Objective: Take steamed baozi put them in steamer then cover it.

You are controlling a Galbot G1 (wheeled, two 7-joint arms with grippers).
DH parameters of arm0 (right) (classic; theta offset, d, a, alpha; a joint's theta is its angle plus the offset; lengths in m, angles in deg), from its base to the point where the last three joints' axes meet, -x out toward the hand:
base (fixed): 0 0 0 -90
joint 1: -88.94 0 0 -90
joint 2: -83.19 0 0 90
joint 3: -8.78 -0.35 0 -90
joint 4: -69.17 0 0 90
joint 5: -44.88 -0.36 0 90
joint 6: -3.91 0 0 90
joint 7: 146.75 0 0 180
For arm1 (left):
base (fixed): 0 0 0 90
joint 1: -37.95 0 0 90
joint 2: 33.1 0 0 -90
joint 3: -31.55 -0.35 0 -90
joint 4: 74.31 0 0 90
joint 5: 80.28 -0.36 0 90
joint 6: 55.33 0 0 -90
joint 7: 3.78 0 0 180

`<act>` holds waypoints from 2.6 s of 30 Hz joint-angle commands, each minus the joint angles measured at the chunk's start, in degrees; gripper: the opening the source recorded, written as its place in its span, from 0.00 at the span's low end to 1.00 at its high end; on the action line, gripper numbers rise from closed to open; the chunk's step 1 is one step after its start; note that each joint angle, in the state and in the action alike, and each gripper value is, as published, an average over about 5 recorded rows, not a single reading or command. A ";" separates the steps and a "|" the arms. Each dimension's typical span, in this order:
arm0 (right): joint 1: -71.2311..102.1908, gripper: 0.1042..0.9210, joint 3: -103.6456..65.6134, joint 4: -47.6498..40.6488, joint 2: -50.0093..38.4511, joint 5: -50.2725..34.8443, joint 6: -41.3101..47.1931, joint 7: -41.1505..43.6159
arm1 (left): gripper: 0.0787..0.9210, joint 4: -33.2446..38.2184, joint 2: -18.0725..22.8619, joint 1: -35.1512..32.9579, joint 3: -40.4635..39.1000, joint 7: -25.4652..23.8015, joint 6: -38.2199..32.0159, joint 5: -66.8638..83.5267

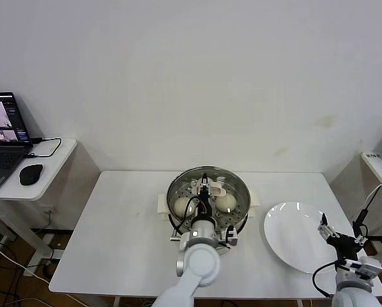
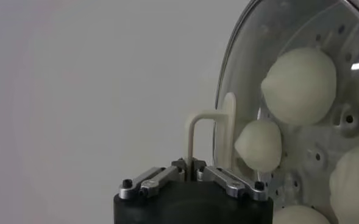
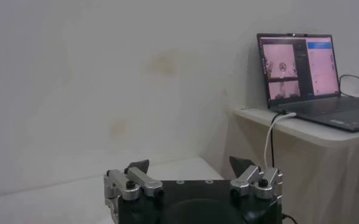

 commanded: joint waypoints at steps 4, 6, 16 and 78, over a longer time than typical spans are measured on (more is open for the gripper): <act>-0.03 0.88 -0.02 -0.06 0.03 0.00 0.01 -0.01 | 0.44 5.07 -0.12 -1.14 -1.37 -2.21 0.64 0.16; 0.03 0.88 -0.07 -0.04 0.01 -0.01 -0.01 -0.02 | 0.52 5.73 -0.21 -1.39 -1.58 -2.34 0.69 0.07; 0.11 0.88 -0.17 -0.23 -0.19 -0.07 0.03 0.11 | 0.84 10.06 -1.14 -4.80 -2.35 -2.78 0.72 -0.26; 9.45 0.88 14.14 -1.00 -2.84 4.24 -6.12 7.96 | 0.88 22.40 -13.70 -44.04 39.98 23.49 -29.11 92.85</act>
